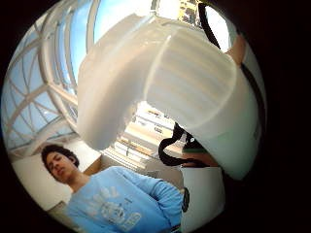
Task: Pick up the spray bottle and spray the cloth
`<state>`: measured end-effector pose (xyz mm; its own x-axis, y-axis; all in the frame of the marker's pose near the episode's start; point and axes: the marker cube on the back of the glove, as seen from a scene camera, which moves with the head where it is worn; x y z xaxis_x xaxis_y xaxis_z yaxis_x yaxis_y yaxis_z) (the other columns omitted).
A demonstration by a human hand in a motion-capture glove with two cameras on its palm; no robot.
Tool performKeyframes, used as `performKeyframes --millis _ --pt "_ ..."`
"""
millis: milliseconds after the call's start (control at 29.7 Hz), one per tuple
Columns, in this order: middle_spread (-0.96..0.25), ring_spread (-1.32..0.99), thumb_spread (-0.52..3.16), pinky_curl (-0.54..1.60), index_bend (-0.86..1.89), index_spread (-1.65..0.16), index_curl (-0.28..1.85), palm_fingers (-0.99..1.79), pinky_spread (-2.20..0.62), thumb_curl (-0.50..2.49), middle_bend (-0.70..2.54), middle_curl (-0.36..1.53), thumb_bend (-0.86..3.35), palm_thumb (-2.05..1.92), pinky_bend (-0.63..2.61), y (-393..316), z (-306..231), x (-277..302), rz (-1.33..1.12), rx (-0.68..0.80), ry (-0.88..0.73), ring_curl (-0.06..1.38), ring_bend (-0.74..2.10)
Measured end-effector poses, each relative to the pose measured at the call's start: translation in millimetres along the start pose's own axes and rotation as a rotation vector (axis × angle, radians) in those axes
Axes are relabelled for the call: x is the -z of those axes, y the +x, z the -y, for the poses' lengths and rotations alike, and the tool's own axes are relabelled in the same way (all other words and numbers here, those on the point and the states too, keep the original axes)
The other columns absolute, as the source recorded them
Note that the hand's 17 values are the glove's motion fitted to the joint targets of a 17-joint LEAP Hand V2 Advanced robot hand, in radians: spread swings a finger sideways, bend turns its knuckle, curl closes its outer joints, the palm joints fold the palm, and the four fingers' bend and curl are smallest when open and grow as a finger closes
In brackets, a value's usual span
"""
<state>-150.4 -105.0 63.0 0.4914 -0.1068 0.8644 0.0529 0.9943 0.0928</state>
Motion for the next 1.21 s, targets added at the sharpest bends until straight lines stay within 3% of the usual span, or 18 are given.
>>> performKeyframes --millis 472,708,910,1213 --pt "-0.11 -0.06 0.95 0.35 0.17 -0.23 0.42 1.1 0.08 0.6 0.21 0.46 -0.02 0.83 0.21 12 0 -15 0.03 0.001 0.008 0.39 0.5" --pt "-0.1 -0.08 0.97 0.33 0.18 -0.25 0.44 0.99 0.11 0.58 0.23 0.46 -0.02 0.84 0.15 10 -8 -9 -0.045 -0.011 -0.065 0.36 0.37" --pt "-0.09 -0.07 0.99 0.32 0.14 -0.28 0.42 0.84 0.14 0.54 0.26 0.47 -0.04 0.81 0.17 5 -19 15 -0.124 -0.03 -0.083 0.35 0.29" --pt "-0.08 -0.06 1.0 0.32 0.12 -0.3 0.37 0.86 0.16 0.5 0.25 0.46 -0.03 0.78 0.19 -12 -53 88 -0.307 -0.034 -0.02 0.34 0.29"
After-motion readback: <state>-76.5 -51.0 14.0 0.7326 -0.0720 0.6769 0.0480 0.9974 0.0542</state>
